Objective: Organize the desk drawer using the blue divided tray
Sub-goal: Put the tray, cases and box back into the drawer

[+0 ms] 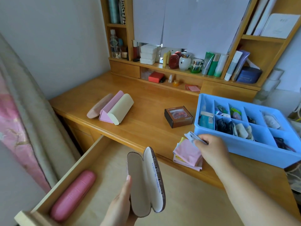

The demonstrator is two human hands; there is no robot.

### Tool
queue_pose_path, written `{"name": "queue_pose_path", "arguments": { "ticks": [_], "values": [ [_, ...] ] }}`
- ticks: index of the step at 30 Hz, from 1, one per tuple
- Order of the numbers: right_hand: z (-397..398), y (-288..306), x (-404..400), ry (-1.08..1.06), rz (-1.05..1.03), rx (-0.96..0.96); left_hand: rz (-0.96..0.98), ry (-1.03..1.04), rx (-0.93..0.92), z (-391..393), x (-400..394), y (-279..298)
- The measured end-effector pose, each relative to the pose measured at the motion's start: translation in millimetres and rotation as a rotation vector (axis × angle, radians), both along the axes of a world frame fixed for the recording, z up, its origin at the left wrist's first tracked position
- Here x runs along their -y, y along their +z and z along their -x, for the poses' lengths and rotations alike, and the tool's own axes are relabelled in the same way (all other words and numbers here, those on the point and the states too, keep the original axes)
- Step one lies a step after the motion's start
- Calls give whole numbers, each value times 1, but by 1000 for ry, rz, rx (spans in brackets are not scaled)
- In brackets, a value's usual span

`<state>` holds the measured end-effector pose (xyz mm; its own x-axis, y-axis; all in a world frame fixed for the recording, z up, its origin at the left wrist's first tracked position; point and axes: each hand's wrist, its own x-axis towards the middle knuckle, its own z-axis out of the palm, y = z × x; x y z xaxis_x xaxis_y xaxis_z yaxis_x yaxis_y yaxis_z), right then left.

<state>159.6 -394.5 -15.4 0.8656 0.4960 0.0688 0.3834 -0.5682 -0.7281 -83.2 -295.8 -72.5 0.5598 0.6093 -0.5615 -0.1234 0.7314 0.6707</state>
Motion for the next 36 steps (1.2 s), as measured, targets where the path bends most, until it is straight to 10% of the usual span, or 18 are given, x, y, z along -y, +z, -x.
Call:
{"name": "queue_pose_path", "arguments": {
  "ticks": [5, 10, 16, 32, 36],
  "values": [
    [67, 35, -20, 249, -399, 365, -39, -113, -40, -7, 9, -3],
    [108, 21, -41, 567, 152, 502, -28, -77, 10, -15, 24, 11],
    [112, 26, -32, 515, 206, 895, 31, -49, -31, -11, 30, 15],
    [119, 2, -29, 814, 637, 669, -16, -19, 30, -16, 34, 20],
    [112, 6, -26, 803, 299, 553, -70, 5, -4, -15, 28, 15]
  ]
}}
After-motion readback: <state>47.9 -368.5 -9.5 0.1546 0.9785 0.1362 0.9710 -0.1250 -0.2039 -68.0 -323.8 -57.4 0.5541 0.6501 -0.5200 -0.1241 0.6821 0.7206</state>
